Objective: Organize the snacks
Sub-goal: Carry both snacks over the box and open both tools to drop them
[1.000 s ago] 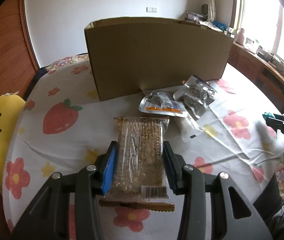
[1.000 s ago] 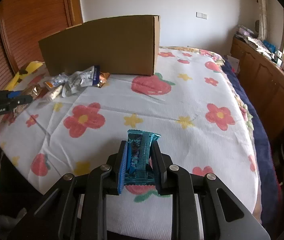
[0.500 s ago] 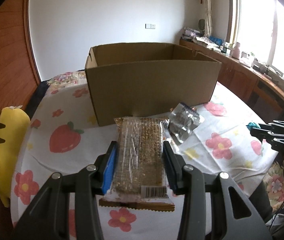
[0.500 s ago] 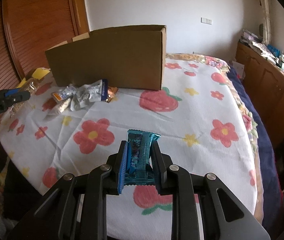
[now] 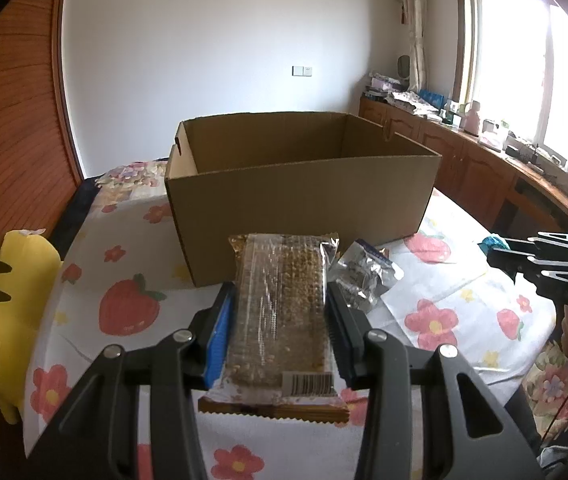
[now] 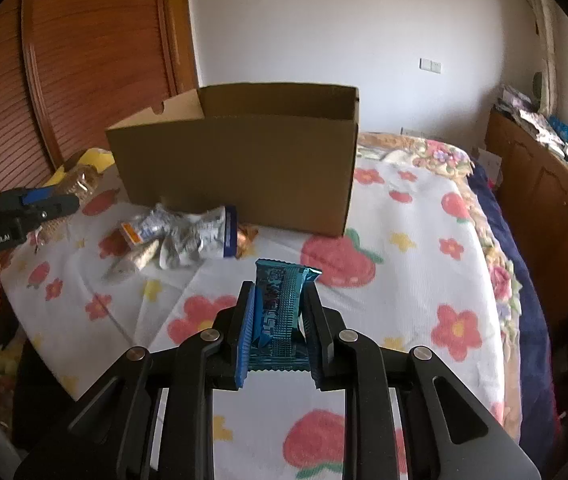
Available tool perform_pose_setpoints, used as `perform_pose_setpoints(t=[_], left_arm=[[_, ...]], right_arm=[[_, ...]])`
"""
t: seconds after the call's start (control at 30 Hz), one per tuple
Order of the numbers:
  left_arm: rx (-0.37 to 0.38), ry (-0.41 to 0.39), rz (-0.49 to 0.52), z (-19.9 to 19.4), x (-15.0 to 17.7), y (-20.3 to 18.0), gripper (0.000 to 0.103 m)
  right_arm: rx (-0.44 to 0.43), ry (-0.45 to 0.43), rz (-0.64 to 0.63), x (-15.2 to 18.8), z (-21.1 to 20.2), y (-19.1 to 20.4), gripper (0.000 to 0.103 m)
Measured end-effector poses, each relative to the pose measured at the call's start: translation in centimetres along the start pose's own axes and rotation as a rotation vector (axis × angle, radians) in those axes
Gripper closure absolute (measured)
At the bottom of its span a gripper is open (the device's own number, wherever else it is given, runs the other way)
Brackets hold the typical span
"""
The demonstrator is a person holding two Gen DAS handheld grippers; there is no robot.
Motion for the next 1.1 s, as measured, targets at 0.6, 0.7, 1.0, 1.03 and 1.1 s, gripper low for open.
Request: perform_pose_setpoints(t=[0.6, 0.7, 1.0, 1.03, 1.1], left_arm=[[0.058, -0.12, 0.012, 1.5, -7.5, -1.4, 0.061], [0.065, -0.136, 0.019, 2.3, -8.8, -1.6, 0.061], [0.07, -0.137, -0.008, 5.9, -11.9, -0.5, 0.061], [0.071, -0.135, -0.014, 6.2, -12.2, -0.2, 0.061], [0.064, -0.137, -0.022, 7.2, -12.8, 0.2, 0.061]], right_arm=[[-0.097, -0.121, -0.038, -9.6, 1.1, 0.4, 0.082], [-0.112, -0.142, -0.04, -11.1, 1.7, 0.5, 0.082], [-0.14, -0.176, -0.066, -14.7, 4.7, 1.0, 0.082], [-0.141, -0.174, -0.068, -14.9, 5.1, 1.0, 0.082], [-0.14, -0.165, -0.075, -15.3, 6.2, 1.1, 0.082]])
Point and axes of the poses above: each gripper's, at about its wrist camera, not at the fingertips, and z roughly the way its jaws point, y to its left, x to its underside, the point moved 3 cm from there along z, roughly the way its jaws point, and after that the axes turned 3 degrees about -z, right-handed, at the moved point
